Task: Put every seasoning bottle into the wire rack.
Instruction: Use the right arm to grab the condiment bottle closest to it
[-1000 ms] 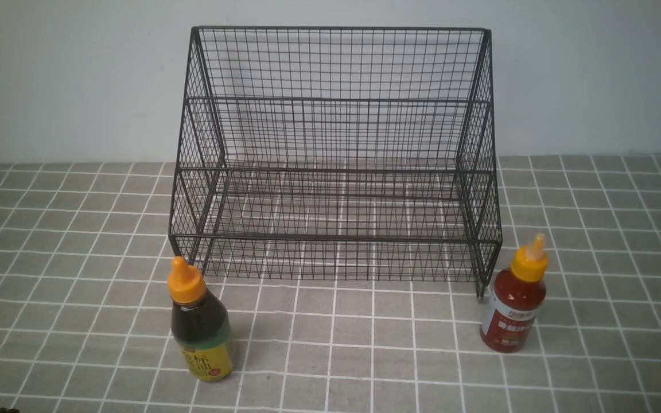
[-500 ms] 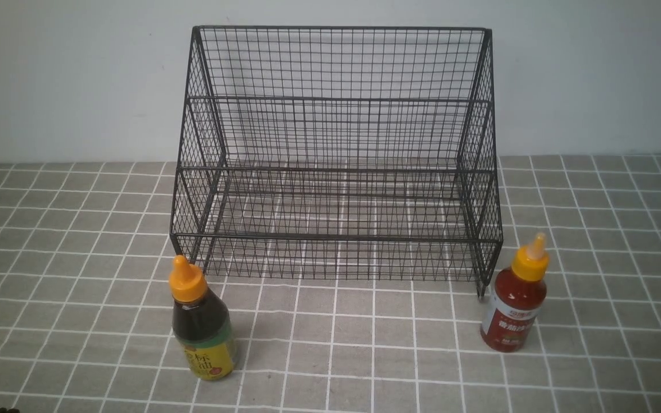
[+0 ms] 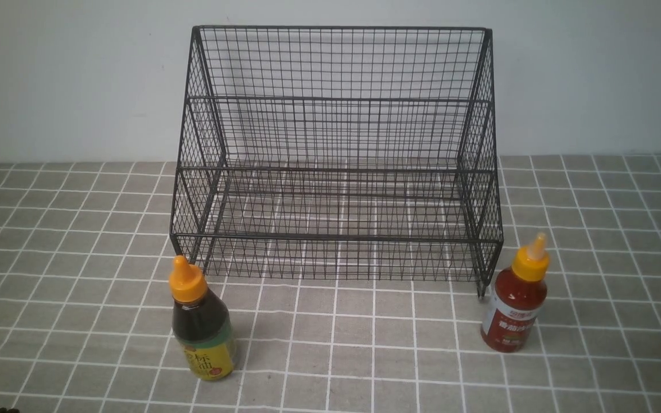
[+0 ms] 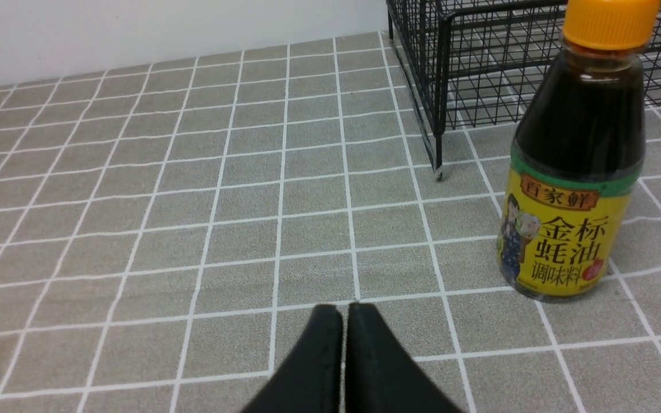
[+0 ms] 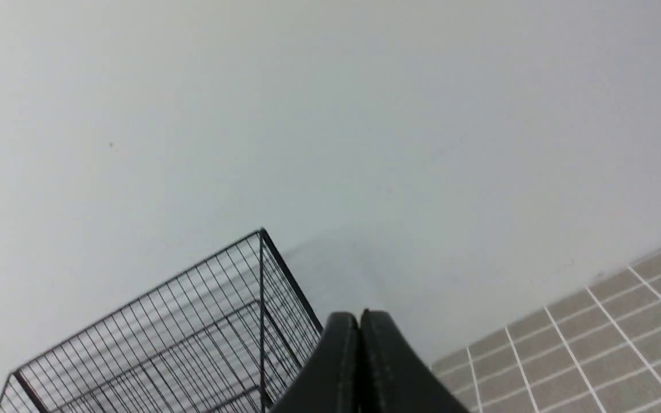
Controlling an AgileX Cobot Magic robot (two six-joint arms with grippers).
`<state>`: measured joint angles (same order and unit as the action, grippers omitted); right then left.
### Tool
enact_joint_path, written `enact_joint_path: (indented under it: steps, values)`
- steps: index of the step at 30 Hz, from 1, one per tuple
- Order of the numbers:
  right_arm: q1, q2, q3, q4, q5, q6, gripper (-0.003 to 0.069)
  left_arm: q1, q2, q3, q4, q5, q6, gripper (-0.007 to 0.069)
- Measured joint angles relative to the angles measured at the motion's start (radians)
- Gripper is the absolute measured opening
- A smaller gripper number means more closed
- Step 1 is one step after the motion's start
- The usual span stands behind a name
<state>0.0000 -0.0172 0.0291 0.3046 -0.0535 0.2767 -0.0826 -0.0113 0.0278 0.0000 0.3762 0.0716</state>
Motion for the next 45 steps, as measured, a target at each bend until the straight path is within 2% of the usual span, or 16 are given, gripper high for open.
enact_joint_path:
  steps: [3, 8, 11, 16, 18, 22, 25, 31, 32, 36, 43, 45]
  values:
    - [0.001, 0.000, -0.010, 0.017, -0.035, 0.038, -0.0012, 0.000, 0.000, 0.000, 0.000, 0.000, 0.000, -0.0007]
    - [0.010, 0.060, -0.216, -0.051, 0.188, 0.017, -0.0012, 0.000, 0.000, 0.000, 0.000, 0.000, 0.000, -0.0007]
    - [0.010, 0.266, -0.481, -0.136, 0.507, -0.054, -0.0012, 0.000, 0.000, 0.000, 0.000, 0.000, 0.000, -0.0007]
    - [0.011, 0.678, -0.850, -0.149, 0.992, -0.198, -0.0012, 0.000, 0.000, 0.000, 0.000, 0.000, 0.000, -0.0007]
    - [0.010, 0.765, -0.927, -0.142, 1.072, -0.261, -0.0012, 0.000, 0.000, 0.000, 0.000, 0.000, 0.000, -0.0007]
    - [0.013, 0.998, -1.096, -0.080, 1.153, -0.419, -0.0012, 0.000, 0.000, 0.000, 0.000, 0.000, 0.000, -0.0007]
    - [0.052, 1.129, -1.171, -0.058, 1.154, -0.467, -0.0010, 0.000, 0.000, 0.000, 0.000, 0.000, 0.000, -0.0007]
    - [0.205, 1.312, -1.231, -0.109, 1.149, -0.386, 0.0001, 0.000, 0.000, 0.000, 0.000, 0.000, 0.000, -0.0007]
    - [0.255, 1.355, -1.232, -0.149, 1.139, -0.337, 0.0021, 0.000, 0.000, 0.000, 0.000, 0.000, 0.000, -0.0007]
    - [0.331, 1.429, -1.232, -0.224, 1.096, -0.301, 0.0105, 0.000, 0.000, 0.000, 0.000, 0.000, 0.000, -0.0007]
    - [0.363, 1.527, -1.233, -0.291, 1.001, -0.291, 0.0393, 0.000, 0.000, 0.000, 0.000, 0.000, 0.000, -0.0007]
    - [0.363, 1.551, -1.233, -0.296, 0.999, -0.291, 0.0451, 0.000, 0.000, 0.000, 0.000, 0.000, 0.000, -0.0007]
